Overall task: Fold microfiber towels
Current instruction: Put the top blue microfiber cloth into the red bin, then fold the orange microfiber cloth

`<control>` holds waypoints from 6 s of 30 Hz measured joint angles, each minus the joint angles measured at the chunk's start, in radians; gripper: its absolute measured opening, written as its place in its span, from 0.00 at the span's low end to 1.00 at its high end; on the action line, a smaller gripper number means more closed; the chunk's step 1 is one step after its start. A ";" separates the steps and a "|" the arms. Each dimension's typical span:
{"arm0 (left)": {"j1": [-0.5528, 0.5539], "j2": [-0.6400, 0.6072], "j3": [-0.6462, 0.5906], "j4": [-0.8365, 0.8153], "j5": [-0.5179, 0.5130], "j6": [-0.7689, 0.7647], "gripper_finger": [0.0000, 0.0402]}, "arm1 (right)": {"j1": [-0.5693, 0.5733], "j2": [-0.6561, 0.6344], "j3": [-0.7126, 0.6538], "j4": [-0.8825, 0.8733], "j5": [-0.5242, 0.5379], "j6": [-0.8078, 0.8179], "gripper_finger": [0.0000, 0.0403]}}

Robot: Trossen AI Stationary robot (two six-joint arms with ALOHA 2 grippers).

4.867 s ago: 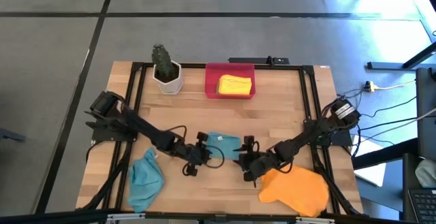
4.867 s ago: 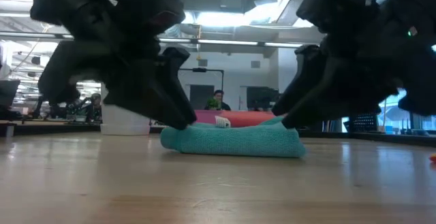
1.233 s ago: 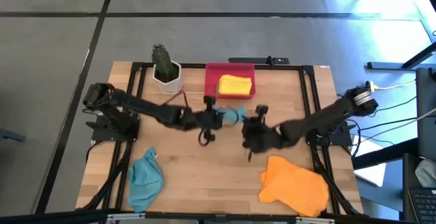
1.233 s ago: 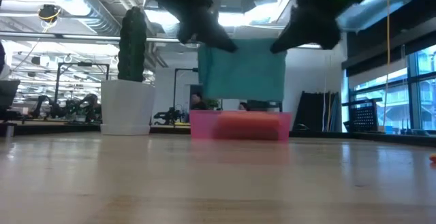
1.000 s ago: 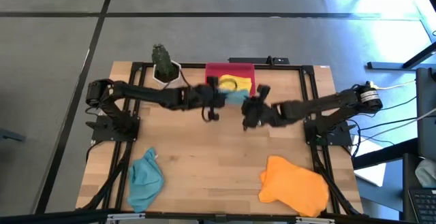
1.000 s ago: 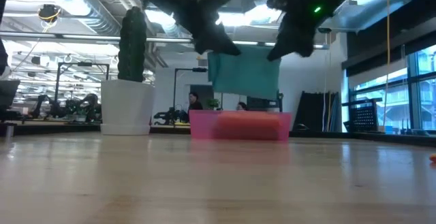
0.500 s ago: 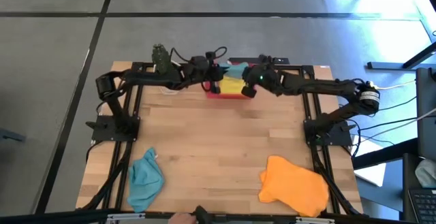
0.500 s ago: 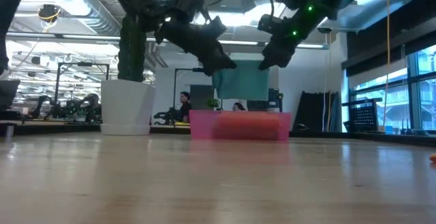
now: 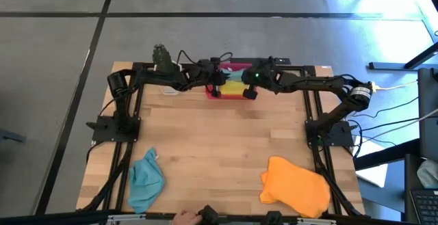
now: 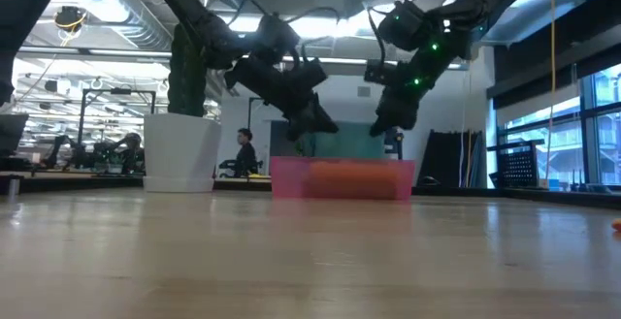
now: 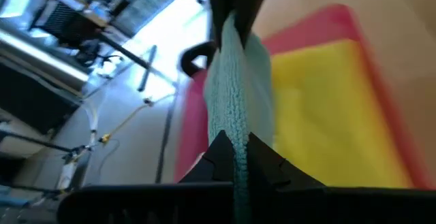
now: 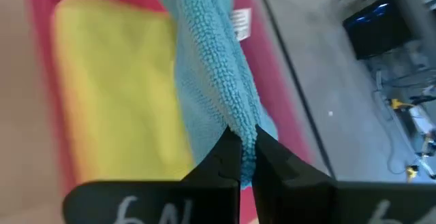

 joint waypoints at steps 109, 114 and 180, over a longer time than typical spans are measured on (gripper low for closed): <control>-0.844 0.253 0.032 0.633 -0.439 -1.091 0.47 | 1.090 -0.230 0.064 -0.626 0.054 0.912 0.01; -0.824 0.253 0.032 0.622 -0.439 -1.147 0.51 | 1.090 -0.230 0.064 -0.619 0.056 0.913 0.01; -1.034 -0.115 0.385 -0.843 -0.413 -0.810 0.00 | 1.056 -0.230 -0.055 -0.551 -0.036 0.866 0.46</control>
